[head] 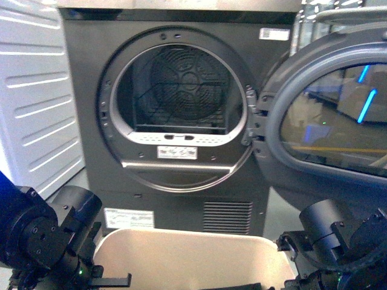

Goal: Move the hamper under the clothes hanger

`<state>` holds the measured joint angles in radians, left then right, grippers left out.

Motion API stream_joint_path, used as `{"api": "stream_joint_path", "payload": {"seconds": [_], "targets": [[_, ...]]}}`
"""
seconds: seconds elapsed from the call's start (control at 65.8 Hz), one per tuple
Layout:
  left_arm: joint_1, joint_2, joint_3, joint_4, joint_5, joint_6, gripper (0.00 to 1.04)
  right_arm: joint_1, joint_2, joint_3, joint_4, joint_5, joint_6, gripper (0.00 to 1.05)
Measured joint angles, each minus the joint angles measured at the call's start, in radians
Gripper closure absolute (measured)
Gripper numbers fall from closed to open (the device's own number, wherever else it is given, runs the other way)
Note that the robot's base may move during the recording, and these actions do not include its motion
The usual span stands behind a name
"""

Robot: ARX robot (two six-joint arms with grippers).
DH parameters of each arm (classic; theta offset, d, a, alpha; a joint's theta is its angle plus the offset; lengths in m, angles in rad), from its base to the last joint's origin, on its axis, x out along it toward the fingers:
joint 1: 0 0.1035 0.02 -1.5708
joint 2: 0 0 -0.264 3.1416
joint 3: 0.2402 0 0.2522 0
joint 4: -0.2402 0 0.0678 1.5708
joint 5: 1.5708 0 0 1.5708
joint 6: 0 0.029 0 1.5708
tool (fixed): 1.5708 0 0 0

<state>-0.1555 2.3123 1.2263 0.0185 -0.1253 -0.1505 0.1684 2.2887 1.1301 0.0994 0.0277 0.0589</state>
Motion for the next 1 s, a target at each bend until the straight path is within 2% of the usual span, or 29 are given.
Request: {"api": "stream_joint_path", "payload": {"seconds": [0.35,1.004], "targets": [[-0.038,-0.003,0.003,0.003,0.031,0.002,1.01,-0.039,-0.002,-0.001,0.002,0.034,0.0,1.02],[-0.024,-0.005,0.002,0.003,0.018,0.002,1.01,-0.025,-0.01,-0.002,0.002,0.024,0.0,1.02]]}}
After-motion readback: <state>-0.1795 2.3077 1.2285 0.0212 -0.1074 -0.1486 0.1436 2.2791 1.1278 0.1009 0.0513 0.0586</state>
